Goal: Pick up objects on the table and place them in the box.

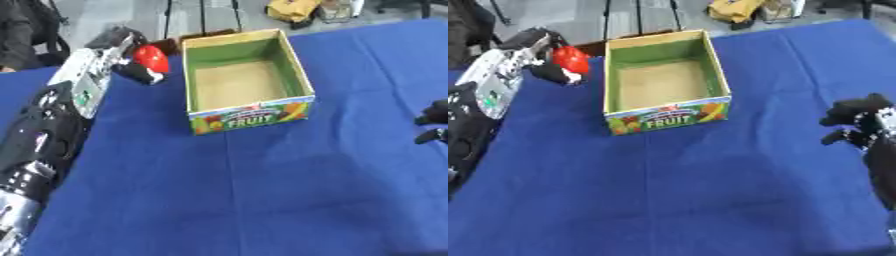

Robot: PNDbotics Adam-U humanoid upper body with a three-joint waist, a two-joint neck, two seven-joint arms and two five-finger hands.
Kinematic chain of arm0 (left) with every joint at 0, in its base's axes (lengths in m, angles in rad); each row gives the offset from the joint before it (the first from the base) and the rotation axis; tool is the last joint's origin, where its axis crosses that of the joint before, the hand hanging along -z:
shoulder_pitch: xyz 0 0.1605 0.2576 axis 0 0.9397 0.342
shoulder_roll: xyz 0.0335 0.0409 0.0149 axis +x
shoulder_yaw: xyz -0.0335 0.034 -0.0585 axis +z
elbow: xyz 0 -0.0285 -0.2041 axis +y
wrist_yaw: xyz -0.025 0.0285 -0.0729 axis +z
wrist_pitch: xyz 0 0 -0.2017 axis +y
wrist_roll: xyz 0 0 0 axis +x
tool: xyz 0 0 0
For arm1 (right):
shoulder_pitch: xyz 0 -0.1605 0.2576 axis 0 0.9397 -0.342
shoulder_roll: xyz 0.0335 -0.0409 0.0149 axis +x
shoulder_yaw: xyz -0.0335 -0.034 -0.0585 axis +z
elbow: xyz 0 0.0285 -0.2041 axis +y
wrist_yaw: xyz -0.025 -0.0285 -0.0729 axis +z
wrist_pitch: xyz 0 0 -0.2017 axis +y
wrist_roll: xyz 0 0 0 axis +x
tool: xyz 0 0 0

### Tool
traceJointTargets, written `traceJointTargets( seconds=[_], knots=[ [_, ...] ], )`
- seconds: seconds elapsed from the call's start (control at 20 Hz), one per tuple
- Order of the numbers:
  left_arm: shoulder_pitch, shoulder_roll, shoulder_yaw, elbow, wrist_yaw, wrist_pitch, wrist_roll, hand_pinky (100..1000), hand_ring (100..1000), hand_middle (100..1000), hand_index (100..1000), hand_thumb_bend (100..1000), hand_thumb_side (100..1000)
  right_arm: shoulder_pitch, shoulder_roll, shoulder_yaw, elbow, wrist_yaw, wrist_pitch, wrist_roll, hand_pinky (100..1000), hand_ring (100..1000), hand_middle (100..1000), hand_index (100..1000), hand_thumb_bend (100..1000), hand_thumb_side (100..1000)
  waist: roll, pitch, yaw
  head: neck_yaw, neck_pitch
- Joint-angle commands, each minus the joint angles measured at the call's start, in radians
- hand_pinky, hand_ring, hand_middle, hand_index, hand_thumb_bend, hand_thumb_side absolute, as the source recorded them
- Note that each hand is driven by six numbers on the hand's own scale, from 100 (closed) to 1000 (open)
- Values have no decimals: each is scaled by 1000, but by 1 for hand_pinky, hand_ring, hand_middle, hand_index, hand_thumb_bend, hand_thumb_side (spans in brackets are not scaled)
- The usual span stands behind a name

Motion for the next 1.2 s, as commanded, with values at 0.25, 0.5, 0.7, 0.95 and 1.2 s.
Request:
traceJointTargets(
  seconds=[0.25, 0.5, 0.7, 0.95, 1.2],
  knots=[
    [-59, -41, -56, -88, 38, -36, -32, 281, 259, 299, 510, 362, 350, -14, -16, 0, -14, -1, -1, 4, 484, 637, 594, 677, 100, 839, -7, -25, -12, 7, -8],
    [-70, -126, -79, -48, -13, -43, -28, 286, 265, 306, 518, 364, 353, -23, -13, 6, -16, -5, -1, 11, 483, 637, 593, 676, 100, 840, -6, -17, -42, 28, -19],
    [-59, -176, -87, -1, -46, -47, -7, 298, 278, 324, 535, 375, 354, -27, -10, 8, -17, -7, 0, 14, 483, 637, 593, 676, 100, 842, -3, -9, -59, 37, -26],
    [-32, -208, -85, 61, -81, -49, -11, 348, 322, 372, 582, 424, 387, -29, -9, 8, -17, -6, 2, 13, 483, 637, 593, 676, 100, 845, 1, -1, -67, 39, -28],
    [-13, -219, -75, 94, -82, -59, 50, 572, 479, 507, 717, 1000, 656, -29, -6, 6, -16, -5, 2, 12, 483, 637, 593, 675, 100, 845, 2, -1, -65, 36, -28]
  ],
)
